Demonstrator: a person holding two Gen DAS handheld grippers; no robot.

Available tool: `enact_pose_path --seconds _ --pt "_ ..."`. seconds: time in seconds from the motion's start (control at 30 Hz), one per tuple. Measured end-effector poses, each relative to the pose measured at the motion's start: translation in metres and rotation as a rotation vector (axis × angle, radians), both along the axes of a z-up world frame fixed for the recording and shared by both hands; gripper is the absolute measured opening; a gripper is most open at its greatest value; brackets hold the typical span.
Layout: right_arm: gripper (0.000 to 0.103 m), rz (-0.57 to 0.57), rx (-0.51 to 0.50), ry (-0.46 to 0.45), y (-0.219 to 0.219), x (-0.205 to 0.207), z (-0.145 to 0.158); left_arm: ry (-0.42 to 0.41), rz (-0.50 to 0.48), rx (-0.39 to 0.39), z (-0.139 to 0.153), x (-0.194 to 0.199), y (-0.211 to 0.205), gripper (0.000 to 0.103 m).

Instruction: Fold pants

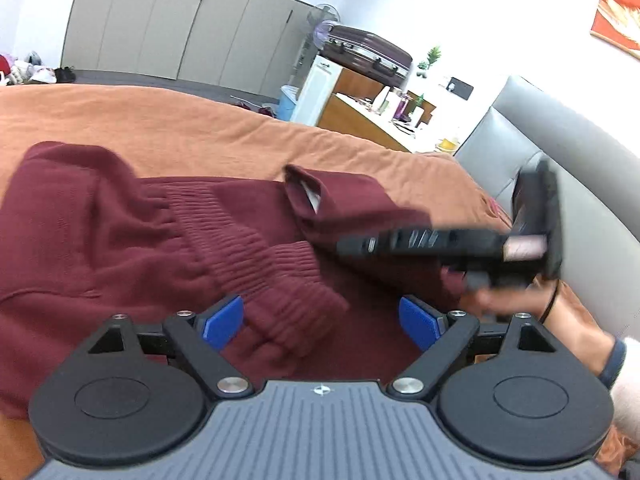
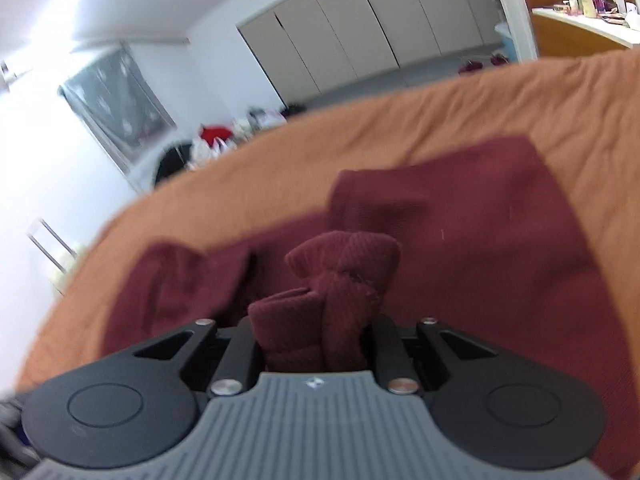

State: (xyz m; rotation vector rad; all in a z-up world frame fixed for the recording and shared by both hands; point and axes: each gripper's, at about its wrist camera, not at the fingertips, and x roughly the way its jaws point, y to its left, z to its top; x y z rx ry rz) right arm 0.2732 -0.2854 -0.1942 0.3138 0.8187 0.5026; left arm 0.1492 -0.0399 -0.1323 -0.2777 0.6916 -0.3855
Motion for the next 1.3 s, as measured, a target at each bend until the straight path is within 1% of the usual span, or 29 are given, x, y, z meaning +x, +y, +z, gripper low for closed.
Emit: enact_pose_path --seconds 0.1,0.2,0.27,0.33,0.37,0.4,0.43,0.5,0.57,0.6,0.63,0.67,0.7,0.73,0.8,0.87,0.93,1.0,1.03,1.07,1.13,1.2,1.27,1.3 --pt "0.01 -0.009 -0.06 0.026 0.01 -0.007 -0.025 0.014 0.006 -0.014 -0.003 0.003 0.007 0.102" --pt "0.01 -0.028 -0.068 0.016 0.014 -0.013 -0.04 0.027 0.011 0.002 -0.013 0.009 0.011 0.102" --pt "0.01 -0.014 -0.14 -0.031 0.024 -0.016 -0.038 0.049 0.02 0.003 -0.019 0.006 0.019 0.102" --pt "0.012 0.021 -0.287 -0.121 0.046 -0.031 -0.038 0.07 0.031 -0.001 -0.024 0.007 0.021 0.102" --pt "0.012 0.022 -0.345 -0.152 0.054 -0.03 -0.038 0.076 0.039 0.001 -0.025 0.004 0.025 0.102" --pt "0.012 0.0 -0.365 -0.156 0.057 -0.029 -0.037 0.077 0.044 0.001 -0.024 0.004 0.027 0.102" --pt "0.012 -0.025 -0.364 -0.144 0.059 -0.028 -0.036 0.071 0.045 0.001 -0.022 0.004 0.028 0.102" --pt "0.013 -0.027 -0.355 -0.118 0.059 -0.022 -0.032 0.069 0.052 -0.004 -0.019 0.005 0.031 0.102" --pt "0.015 -0.021 -0.371 -0.089 0.06 -0.02 -0.021 0.058 0.059 -0.006 -0.011 0.006 0.035 0.102" --pt "0.019 -0.022 -0.398 -0.078 0.059 -0.02 -0.012 0.045 0.064 -0.01 -0.006 0.007 0.038 0.102" --pt "0.022 -0.034 -0.423 -0.078 0.067 -0.02 -0.002 0.033 0.072 -0.016 -0.001 0.007 0.042 0.102" --pt "0.022 -0.045 -0.425 -0.087 0.067 -0.023 0.012 0.026 0.079 -0.022 0.005 0.008 0.047 0.102" --pt "0.027 -0.047 -0.414 -0.095 0.067 -0.029 0.026 0.023 0.085 -0.02 0.009 0.01 0.05 0.102" --pt "0.036 -0.047 -0.395 -0.109 0.065 -0.037 0.044 0.015 0.091 -0.011 0.013 0.013 0.053 0.102" --pt "0.04 -0.034 -0.335 -0.147 0.057 -0.054 0.073 -0.009 0.105 0.013 0.019 0.017 0.061 0.102" --pt "0.04 -0.009 -0.298 -0.181 0.051 -0.068 0.102 -0.019 0.118 0.03 0.02 0.023 0.067 0.102" --pt "0.04 -0.029 -0.286 -0.24 0.044 -0.079 0.122 -0.015 0.137 0.037 0.018 0.032 0.074 0.102" --pt "0.039 -0.069 -0.29 -0.271 0.036 -0.077 0.129 0.008 0.157 0.025 0.012 0.041 0.079 0.102" --pt "0.039 -0.091 -0.299 -0.264 0.032 -0.072 0.124 0.02 0.165 0.014 0.007 0.044 0.081 0.102" --pt "0.036 -0.112 -0.301 -0.238 0.029 -0.065 0.117 0.032 0.171 0.001 0.002 0.047 0.083 0.102" --pt "0.017 -0.127 -0.288 -0.163 0.025 -0.047 0.086 0.072 0.183 -0.001 -0.01 0.055 0.083 0.102" --pt "0.013 -0.128 -0.315 -0.094 0.027 -0.032 0.055 0.104 0.181 0.012 -0.022 0.061 0.081 0.102" --pt "0.011 -0.134 -0.354 -0.042 0.033 -0.022 0.022 0.111 0.17 0.027 -0.032 0.063 0.079 0.102" --pt "0.011 -0.134 -0.364 0.009 0.035 -0.016 0.004 0.111 0.162 0.043 -0.036 0.063 0.078 0.102"
